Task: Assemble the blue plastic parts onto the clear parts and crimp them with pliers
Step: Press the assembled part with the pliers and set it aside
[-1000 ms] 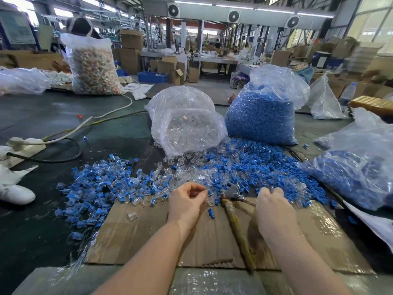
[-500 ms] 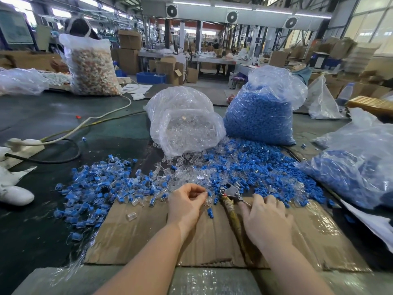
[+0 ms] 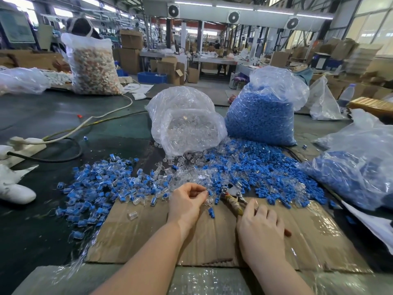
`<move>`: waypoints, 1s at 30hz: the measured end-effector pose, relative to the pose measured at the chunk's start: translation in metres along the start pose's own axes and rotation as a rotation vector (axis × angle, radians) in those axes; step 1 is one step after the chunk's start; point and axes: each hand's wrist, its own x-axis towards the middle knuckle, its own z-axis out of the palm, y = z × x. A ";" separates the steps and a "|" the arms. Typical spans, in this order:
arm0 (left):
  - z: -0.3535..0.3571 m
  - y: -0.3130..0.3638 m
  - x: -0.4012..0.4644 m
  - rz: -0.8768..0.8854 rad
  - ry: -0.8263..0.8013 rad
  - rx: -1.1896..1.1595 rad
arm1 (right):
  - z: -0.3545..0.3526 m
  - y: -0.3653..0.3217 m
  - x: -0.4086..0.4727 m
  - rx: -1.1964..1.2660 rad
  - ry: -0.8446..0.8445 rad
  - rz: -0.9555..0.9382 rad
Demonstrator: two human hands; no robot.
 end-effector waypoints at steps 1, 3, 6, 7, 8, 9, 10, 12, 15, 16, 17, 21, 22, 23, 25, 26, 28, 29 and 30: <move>0.000 0.001 0.000 -0.009 0.000 -0.011 | -0.002 0.003 0.003 0.001 0.013 -0.017; -0.001 0.003 0.001 -0.045 -0.003 -0.065 | -0.009 0.007 0.007 0.027 0.015 -0.049; -0.002 0.008 0.004 -0.156 -0.010 -0.244 | -0.023 0.011 0.011 0.154 -0.004 -0.143; -0.002 0.010 0.005 -0.185 -0.010 -0.285 | -0.028 0.011 0.012 0.271 -0.029 -0.167; -0.001 0.011 0.007 -0.208 -0.008 -0.306 | -0.033 0.011 0.013 0.436 -0.069 -0.176; -0.001 0.012 0.009 -0.226 -0.003 -0.321 | -0.038 0.010 0.013 0.626 -0.138 -0.188; -0.001 0.013 0.011 -0.241 0.008 -0.335 | -0.042 0.009 0.015 0.806 -0.250 -0.192; -0.001 0.013 0.015 -0.254 0.038 -0.346 | -0.050 0.010 0.017 0.988 -0.450 -0.184; -0.004 0.011 0.018 -0.255 0.052 -0.317 | -0.056 0.013 0.019 1.012 -0.623 -0.159; -0.005 0.011 0.019 -0.251 0.056 -0.303 | -0.056 0.012 0.020 1.023 -0.666 -0.143; -0.006 0.011 0.020 -0.247 0.060 -0.288 | -0.057 0.011 0.021 1.042 -0.703 -0.118; -0.006 0.015 0.021 -0.242 0.076 -0.236 | -0.062 0.010 0.023 1.081 -0.755 -0.094; -0.007 0.016 0.021 -0.240 0.077 -0.223 | -0.063 0.011 0.023 1.099 -0.767 -0.099; -0.007 0.017 0.020 -0.238 0.077 -0.215 | -0.064 0.011 0.023 1.114 -0.776 -0.106; -0.007 0.020 0.019 -0.235 0.077 -0.215 | -0.066 0.013 0.022 1.151 -0.784 -0.126; -0.007 0.021 0.019 -0.237 0.080 -0.219 | -0.067 0.013 0.021 1.170 -0.788 -0.133; -0.007 0.022 0.018 -0.241 0.087 -0.225 | -0.068 0.012 0.020 1.184 -0.792 -0.140; -0.007 0.023 0.018 -0.241 0.091 -0.226 | -0.069 0.011 0.020 1.183 -0.792 -0.142; -0.007 0.023 0.018 -0.241 0.097 -0.225 | -0.070 0.011 0.020 1.177 -0.788 -0.144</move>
